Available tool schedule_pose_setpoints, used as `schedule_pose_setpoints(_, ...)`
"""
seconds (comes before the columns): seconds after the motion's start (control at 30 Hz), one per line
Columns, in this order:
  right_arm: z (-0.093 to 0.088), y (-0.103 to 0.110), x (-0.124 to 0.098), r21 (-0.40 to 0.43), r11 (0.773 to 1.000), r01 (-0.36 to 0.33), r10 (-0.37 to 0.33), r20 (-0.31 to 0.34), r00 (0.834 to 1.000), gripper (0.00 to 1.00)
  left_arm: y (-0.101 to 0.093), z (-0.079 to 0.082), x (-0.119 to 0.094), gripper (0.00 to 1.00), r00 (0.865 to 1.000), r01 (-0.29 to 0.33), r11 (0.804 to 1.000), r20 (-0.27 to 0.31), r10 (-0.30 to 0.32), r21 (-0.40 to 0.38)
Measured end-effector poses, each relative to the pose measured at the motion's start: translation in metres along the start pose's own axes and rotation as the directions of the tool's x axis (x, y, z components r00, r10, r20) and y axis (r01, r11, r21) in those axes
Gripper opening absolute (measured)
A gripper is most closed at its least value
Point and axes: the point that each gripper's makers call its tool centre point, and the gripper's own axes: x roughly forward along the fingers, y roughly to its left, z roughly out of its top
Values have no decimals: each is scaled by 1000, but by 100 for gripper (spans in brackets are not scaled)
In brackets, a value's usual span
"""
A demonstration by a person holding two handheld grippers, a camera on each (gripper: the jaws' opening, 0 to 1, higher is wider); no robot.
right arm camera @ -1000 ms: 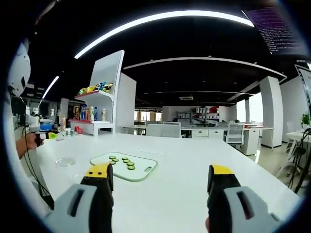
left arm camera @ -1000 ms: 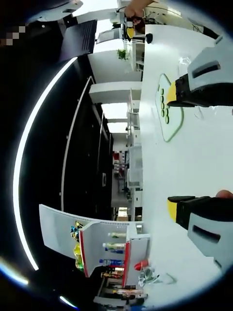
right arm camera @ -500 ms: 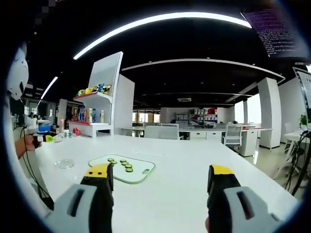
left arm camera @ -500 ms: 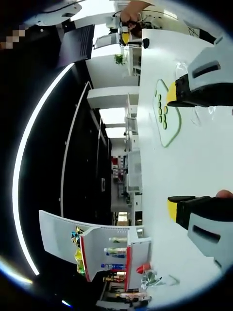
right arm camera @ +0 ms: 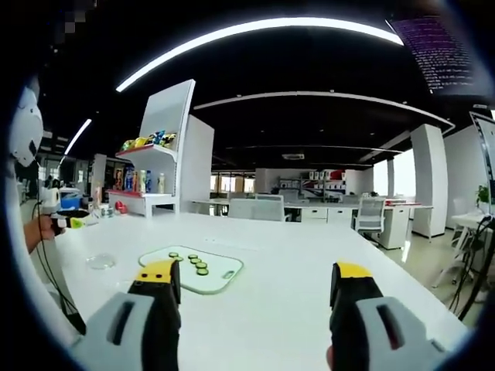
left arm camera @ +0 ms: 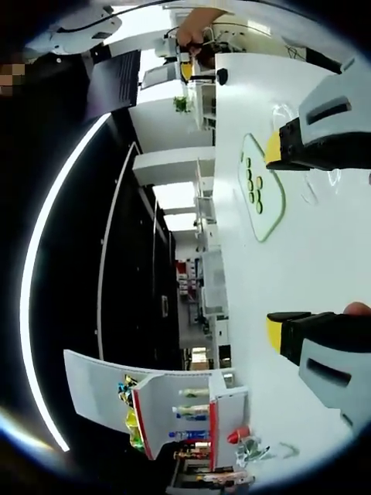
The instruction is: Open the petri dish lid, add cucumber slices into the petri dish, and close the lid
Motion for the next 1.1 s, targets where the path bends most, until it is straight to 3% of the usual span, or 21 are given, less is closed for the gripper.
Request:
schedule_pose_setpoints(0.5, 28, 34, 40, -37, 985, -169, 167, -47, 985, 77, -20, 0, 4, 75, 996, 91, 996, -17, -92, -6)
schedule_pose_setpoints(0.83, 31, 63, 75, -103, 965, -242, 228, -129, 965, 74, -23, -1, 7, 74, 994, 110, 994, -19, -110, -11)
schedule_pose_setpoints(1.1, 31, 87, 96, -120, 946, -301, 282, -151, 947, 73, -27, -2, 5, 74, 991, 130, 991, -21, -130, -14)
